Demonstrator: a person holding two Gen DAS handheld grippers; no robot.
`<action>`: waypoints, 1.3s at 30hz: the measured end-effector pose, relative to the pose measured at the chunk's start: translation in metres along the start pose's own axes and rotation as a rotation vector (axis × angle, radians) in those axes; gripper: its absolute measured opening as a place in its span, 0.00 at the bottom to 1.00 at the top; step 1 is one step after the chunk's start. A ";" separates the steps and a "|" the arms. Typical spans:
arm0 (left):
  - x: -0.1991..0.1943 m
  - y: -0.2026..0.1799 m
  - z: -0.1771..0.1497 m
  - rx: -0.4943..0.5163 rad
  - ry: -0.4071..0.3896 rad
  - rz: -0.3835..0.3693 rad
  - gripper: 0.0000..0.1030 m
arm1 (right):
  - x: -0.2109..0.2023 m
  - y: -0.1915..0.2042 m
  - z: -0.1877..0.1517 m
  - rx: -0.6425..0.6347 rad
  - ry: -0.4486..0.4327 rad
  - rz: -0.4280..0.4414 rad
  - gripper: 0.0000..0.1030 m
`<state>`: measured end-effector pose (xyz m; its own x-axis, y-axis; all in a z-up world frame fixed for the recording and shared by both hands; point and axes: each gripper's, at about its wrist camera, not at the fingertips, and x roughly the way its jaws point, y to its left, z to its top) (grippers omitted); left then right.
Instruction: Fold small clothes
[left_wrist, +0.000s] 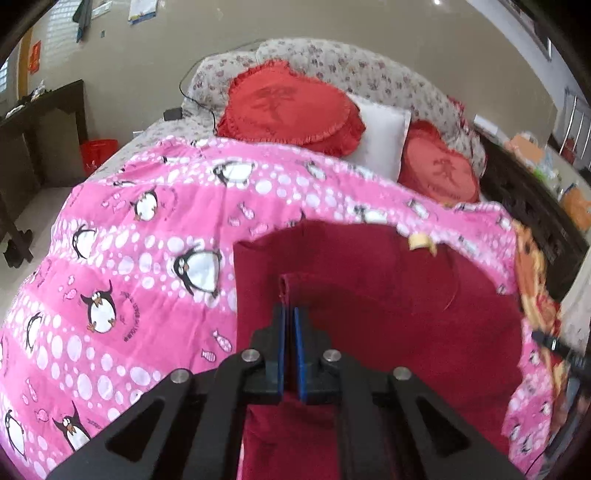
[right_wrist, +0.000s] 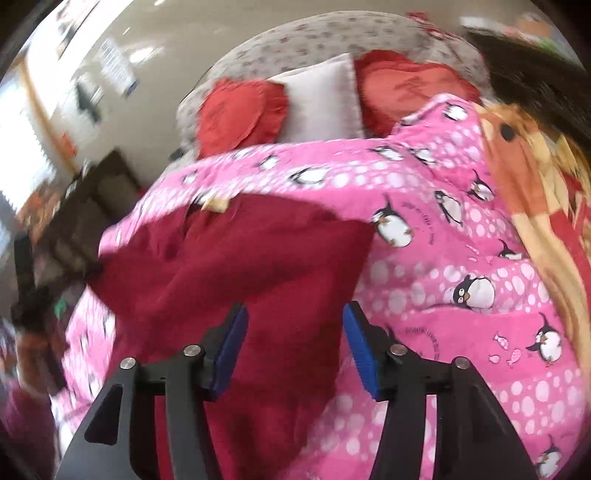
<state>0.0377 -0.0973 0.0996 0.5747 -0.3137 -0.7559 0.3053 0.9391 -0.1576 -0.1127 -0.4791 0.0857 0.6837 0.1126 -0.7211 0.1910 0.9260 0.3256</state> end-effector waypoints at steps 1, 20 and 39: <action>0.004 -0.002 -0.003 0.006 0.013 0.003 0.05 | 0.010 -0.006 0.005 0.040 0.008 -0.012 0.40; 0.030 0.007 -0.026 0.008 0.081 0.048 0.35 | 0.037 -0.029 0.011 0.106 0.061 -0.096 0.07; -0.010 0.016 -0.037 0.006 0.053 0.084 0.68 | -0.004 0.020 -0.032 -0.091 0.042 -0.170 0.08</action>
<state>0.0088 -0.0741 0.0807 0.5576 -0.2260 -0.7988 0.2622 0.9609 -0.0888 -0.1339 -0.4496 0.0751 0.6166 -0.0346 -0.7865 0.2350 0.9616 0.1420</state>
